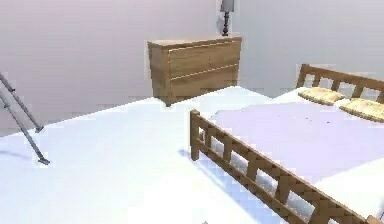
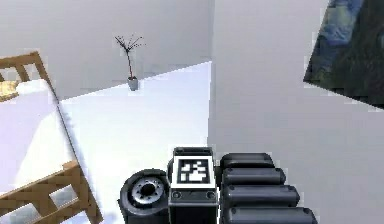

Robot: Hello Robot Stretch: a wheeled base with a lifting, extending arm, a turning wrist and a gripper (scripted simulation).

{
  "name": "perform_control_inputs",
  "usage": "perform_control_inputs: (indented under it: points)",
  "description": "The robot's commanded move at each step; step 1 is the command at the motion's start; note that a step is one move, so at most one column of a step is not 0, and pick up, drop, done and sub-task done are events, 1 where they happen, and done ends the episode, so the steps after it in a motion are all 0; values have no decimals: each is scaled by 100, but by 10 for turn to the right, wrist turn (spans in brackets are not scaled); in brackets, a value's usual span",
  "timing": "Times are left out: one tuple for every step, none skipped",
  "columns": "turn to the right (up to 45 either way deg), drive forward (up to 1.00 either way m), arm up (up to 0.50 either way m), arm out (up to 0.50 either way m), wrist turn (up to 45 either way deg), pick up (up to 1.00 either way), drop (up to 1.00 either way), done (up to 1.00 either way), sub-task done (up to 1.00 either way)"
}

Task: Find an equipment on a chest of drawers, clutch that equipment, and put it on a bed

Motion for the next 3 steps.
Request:
perform_control_inputs:
  points:
    - [0, 5, 0, 0, 0, 0, 0, 0, 0]
    - [450, 0, 0, 0, 0, 0, 0, 0, 0]
    - [450, 0, 0, 0, 0, 0, 0, 0, 0]
